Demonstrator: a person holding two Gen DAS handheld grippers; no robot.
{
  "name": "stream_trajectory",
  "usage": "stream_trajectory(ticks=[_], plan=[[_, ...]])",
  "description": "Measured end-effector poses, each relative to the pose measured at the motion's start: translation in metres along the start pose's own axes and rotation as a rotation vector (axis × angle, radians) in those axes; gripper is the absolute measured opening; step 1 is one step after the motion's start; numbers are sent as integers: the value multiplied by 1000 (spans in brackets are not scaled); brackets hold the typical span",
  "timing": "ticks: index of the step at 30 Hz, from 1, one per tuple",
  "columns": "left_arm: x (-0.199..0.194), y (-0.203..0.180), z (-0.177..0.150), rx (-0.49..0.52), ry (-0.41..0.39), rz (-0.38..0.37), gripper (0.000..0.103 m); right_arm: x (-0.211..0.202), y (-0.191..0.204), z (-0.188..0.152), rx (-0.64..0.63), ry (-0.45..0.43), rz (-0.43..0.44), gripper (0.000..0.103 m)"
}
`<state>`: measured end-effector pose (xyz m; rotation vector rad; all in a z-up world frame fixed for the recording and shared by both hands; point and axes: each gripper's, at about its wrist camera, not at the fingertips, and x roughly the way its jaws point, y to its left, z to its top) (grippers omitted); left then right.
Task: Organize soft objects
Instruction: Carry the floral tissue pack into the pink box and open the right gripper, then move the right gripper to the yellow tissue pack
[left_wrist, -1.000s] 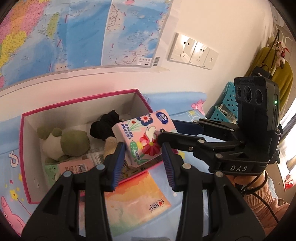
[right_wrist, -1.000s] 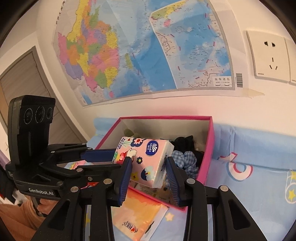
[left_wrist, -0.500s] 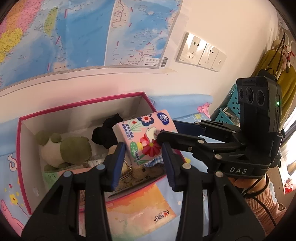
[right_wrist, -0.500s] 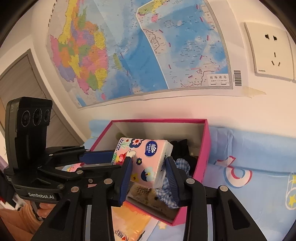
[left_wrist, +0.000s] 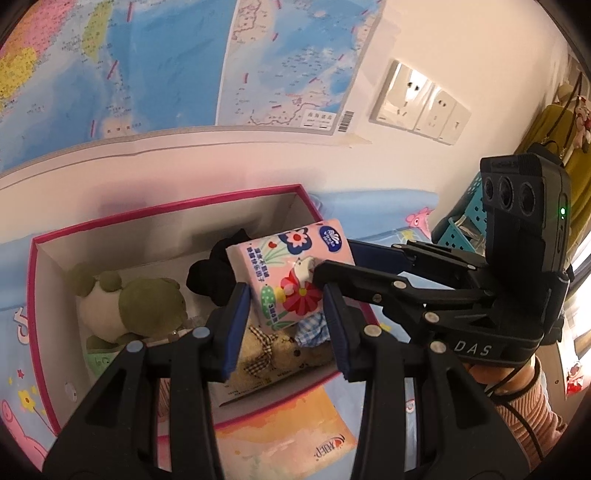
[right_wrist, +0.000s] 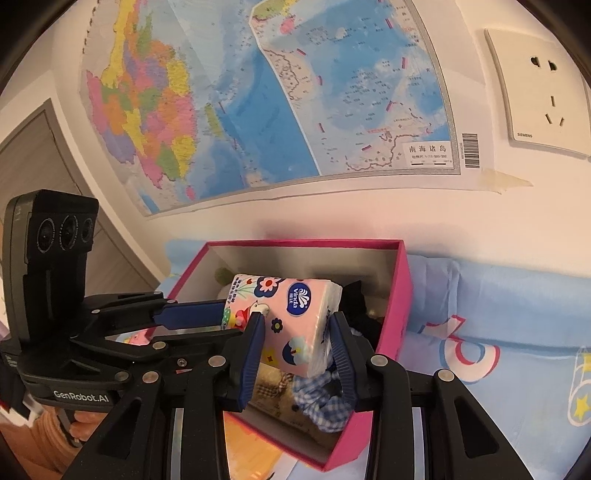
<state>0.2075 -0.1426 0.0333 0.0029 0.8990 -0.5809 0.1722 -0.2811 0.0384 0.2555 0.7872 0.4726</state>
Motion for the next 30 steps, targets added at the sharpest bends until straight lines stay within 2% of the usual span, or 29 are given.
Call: stream_trajectory(ticks=[7, 13, 16, 20, 24, 30], plan=[[15, 7, 2, -31, 22, 41, 43, 17, -3, 4, 2, 4, -78, 38], [2, 11, -11, -19, -10, 76, 45, 13, 0, -3, 1, -7, -89, 41], [-8, 10, -19, -10, -30, 68, 46, 7, 5, -9, -20, -11, -99, 42], [-27, 2, -36, 31, -67, 68, 47, -5, 12, -18, -35, -14, -82, 44], [-55, -7, -62, 83, -118, 69, 61, -25, 26, -34, -58, -17, -35, 51], [-81, -13, -105, 123, -127, 41, 61, -61, 59, -76, -119, -5, 94, 59]])
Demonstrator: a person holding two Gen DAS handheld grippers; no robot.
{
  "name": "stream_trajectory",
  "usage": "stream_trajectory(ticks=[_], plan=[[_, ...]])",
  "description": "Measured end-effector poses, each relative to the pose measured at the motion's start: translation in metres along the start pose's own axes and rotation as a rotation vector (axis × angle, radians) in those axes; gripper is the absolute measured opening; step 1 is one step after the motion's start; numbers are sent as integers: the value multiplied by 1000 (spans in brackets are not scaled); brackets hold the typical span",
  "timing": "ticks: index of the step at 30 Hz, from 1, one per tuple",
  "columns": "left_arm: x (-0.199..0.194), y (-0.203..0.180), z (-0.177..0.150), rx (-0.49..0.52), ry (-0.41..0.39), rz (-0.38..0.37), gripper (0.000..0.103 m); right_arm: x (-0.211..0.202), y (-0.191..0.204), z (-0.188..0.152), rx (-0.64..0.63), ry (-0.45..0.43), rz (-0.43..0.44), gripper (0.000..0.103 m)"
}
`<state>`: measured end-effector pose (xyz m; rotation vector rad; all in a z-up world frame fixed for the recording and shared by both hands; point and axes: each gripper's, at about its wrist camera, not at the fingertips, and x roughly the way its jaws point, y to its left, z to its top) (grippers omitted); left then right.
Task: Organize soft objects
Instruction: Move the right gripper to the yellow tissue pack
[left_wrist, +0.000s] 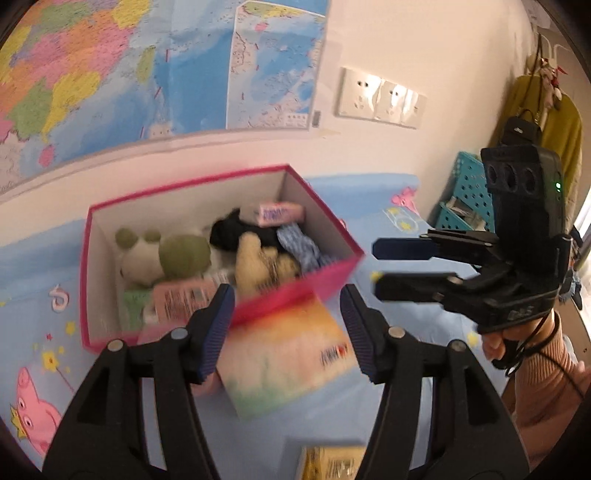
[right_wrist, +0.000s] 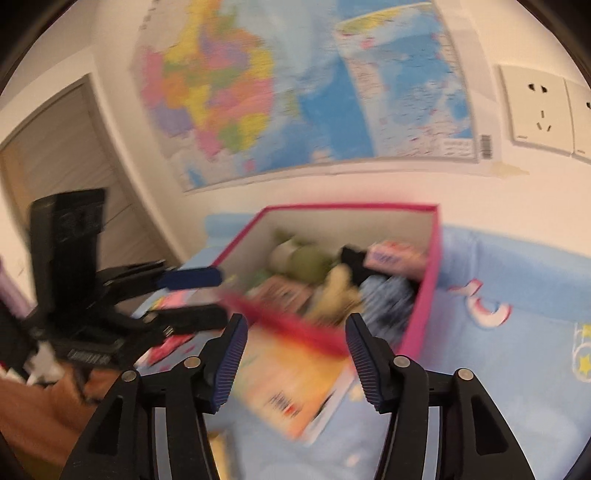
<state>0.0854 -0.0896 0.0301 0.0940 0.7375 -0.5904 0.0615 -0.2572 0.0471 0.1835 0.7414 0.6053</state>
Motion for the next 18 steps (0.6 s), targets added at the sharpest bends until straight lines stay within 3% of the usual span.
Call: stream_trajectory(ticks=[2, 8, 12, 18], plan=[[-4, -1, -17, 5, 15, 12, 61, -3, 9, -15, -8, 22, 34, 63], [3, -3, -75, 5, 138, 17, 61, 11, 32, -84, -1, 208, 94, 64], [7, -1, -105, -11, 205, 39, 61, 27, 38, -125, 69, 311, 141, 63], [5, -4, -126, -29, 244, -3, 61, 39, 57, -144, 97, 347, 199, 59]])
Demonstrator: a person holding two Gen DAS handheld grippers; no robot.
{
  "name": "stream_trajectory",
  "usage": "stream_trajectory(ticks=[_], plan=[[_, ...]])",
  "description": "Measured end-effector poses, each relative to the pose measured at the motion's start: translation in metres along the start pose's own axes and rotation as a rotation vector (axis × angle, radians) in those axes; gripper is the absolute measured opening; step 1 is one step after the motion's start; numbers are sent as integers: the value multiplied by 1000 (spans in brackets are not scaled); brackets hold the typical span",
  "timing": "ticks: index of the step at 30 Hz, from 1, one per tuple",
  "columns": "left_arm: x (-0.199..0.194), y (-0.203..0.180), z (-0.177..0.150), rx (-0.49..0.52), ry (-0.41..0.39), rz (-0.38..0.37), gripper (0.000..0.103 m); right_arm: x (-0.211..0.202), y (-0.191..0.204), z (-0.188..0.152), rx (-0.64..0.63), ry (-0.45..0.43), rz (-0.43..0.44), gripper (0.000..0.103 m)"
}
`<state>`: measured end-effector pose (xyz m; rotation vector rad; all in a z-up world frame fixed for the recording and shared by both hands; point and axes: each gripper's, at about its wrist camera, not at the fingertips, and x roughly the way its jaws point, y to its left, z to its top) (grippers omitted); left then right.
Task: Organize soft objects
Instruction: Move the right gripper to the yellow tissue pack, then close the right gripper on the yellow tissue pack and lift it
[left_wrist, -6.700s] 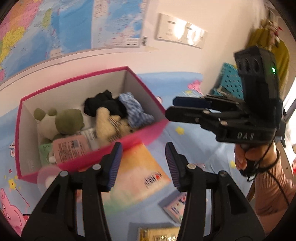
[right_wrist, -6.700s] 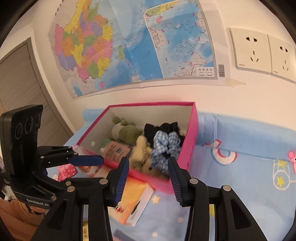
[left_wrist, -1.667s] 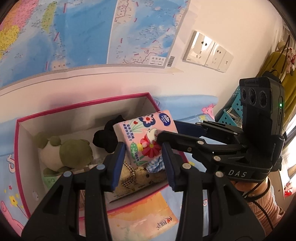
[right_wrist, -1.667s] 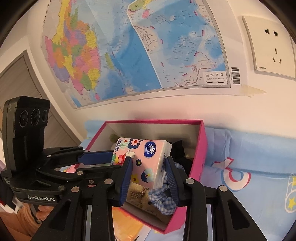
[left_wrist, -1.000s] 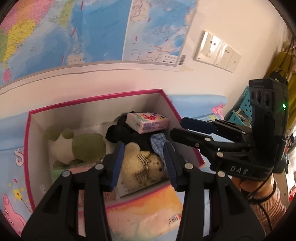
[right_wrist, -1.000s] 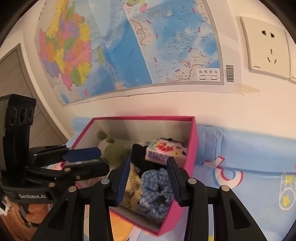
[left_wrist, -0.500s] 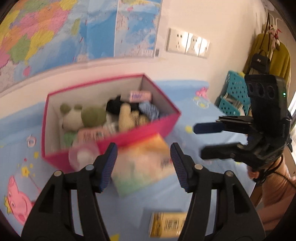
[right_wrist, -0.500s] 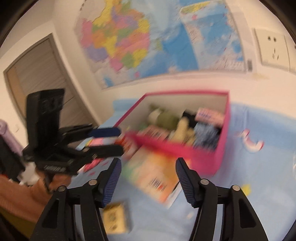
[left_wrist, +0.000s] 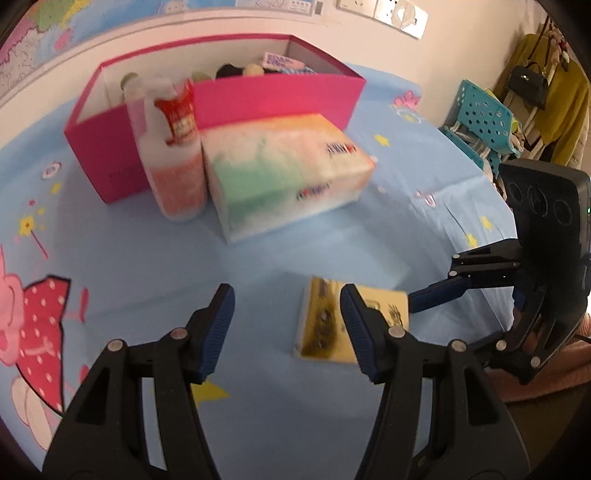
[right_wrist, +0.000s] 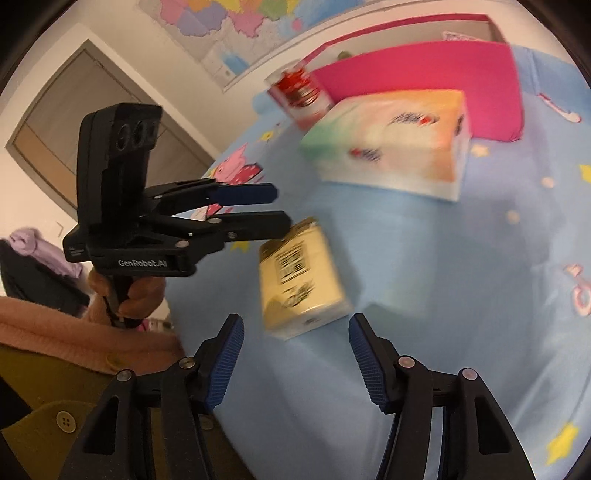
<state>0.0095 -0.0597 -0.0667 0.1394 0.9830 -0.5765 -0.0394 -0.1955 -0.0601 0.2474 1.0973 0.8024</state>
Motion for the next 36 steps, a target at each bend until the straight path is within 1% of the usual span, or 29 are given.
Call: stream_trajectory(ticks=[2, 3, 5, 7, 8, 9, 10, 12, 16, 21, 26, 31, 36], plan=[[1, -2, -4, -3, 6, -28, 61, 5, 4, 0, 2, 4, 13, 54], [2, -3, -6, -4, 9, -37, 59, 7, 5, 0, 6, 3, 14, 51], [5, -6, -9, -5, 21, -52, 52, 10, 4, 2, 21, -7, 14, 47], [4, -7, -12, -8, 21, -67, 49, 11, 2, 3, 39, -19, 12, 42], [3, -8, -11, -5, 22, -71, 43, 11, -1, 4, 52, -31, 10, 41], [2, -10, -12, -2, 21, -78, 40, 11, -2, 4, 63, -42, 8, 37], [1, -12, -13, 2, 20, -81, 40, 11, -4, 5, 72, -52, 4, 33], [0, -16, -14, 10, 21, -77, 40, 10, -10, 7, 88, -62, -4, 31], [0, -21, -15, 3, 29, -77, 40, 9, -18, 10, 108, -82, -24, 31], [-1, -29, -16, 9, 27, -49, 40, 2, -23, 11, 114, -103, -59, 33], [-3, -33, -17, 16, 20, -27, 40, 2, -30, 13, 128, -106, -59, 34], [-3, -34, -16, 14, 15, -23, 40, 1, -25, 9, 125, -104, -69, 35], [-6, -36, -15, 19, 0, -21, 40, 1, -19, 8, 104, -107, -99, 36]])
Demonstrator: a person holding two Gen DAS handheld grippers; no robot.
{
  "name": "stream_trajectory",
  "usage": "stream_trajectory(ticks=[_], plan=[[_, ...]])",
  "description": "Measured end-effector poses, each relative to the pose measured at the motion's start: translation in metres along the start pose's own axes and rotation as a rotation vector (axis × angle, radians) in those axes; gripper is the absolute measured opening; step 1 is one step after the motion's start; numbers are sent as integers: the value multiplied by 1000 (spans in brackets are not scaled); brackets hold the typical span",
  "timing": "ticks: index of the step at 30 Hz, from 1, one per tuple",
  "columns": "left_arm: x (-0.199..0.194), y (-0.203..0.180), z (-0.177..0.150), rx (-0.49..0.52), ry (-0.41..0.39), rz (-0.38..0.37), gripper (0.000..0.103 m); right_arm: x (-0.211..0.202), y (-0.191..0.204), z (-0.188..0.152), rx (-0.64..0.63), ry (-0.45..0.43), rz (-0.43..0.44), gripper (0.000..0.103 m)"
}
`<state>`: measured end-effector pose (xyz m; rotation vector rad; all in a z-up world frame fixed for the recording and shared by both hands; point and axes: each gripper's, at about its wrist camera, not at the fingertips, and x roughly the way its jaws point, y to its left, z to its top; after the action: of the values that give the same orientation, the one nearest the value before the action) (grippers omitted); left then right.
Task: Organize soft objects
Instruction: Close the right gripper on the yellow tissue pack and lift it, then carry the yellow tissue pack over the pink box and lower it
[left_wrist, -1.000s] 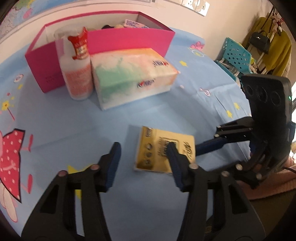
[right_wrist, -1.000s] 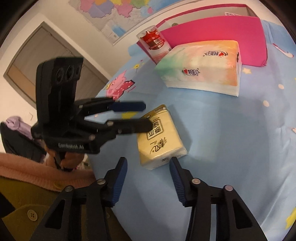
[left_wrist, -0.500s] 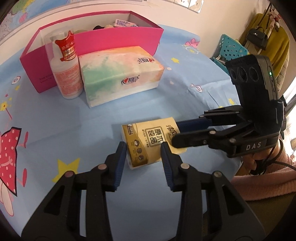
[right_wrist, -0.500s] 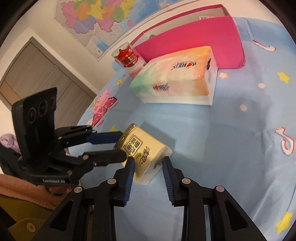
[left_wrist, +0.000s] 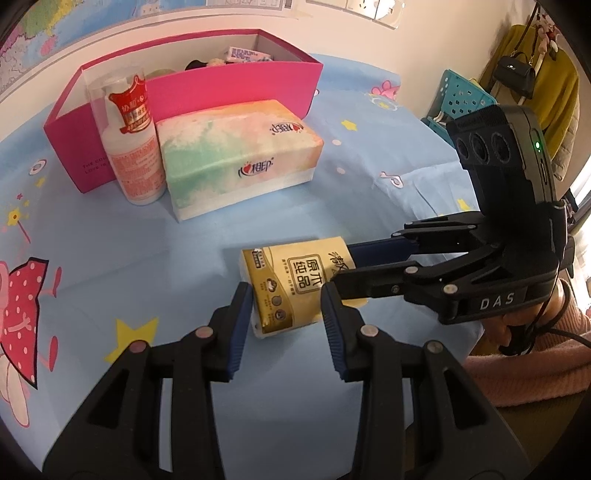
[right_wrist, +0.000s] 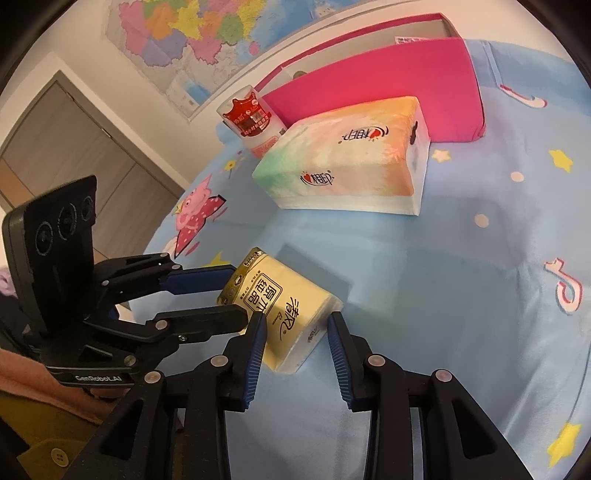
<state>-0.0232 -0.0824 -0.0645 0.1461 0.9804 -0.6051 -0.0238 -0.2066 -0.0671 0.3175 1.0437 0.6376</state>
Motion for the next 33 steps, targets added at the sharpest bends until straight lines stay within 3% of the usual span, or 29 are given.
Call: stream_trajectory(ticks=[16, 33], plan=[[-29, 3, 22, 9, -107, -12, 40, -23, 19, 15, -56, -75, -10, 35], [-50, 30, 105, 10, -219, 8, 40, -63, 29, 98, -167, -257, -43, 35]])
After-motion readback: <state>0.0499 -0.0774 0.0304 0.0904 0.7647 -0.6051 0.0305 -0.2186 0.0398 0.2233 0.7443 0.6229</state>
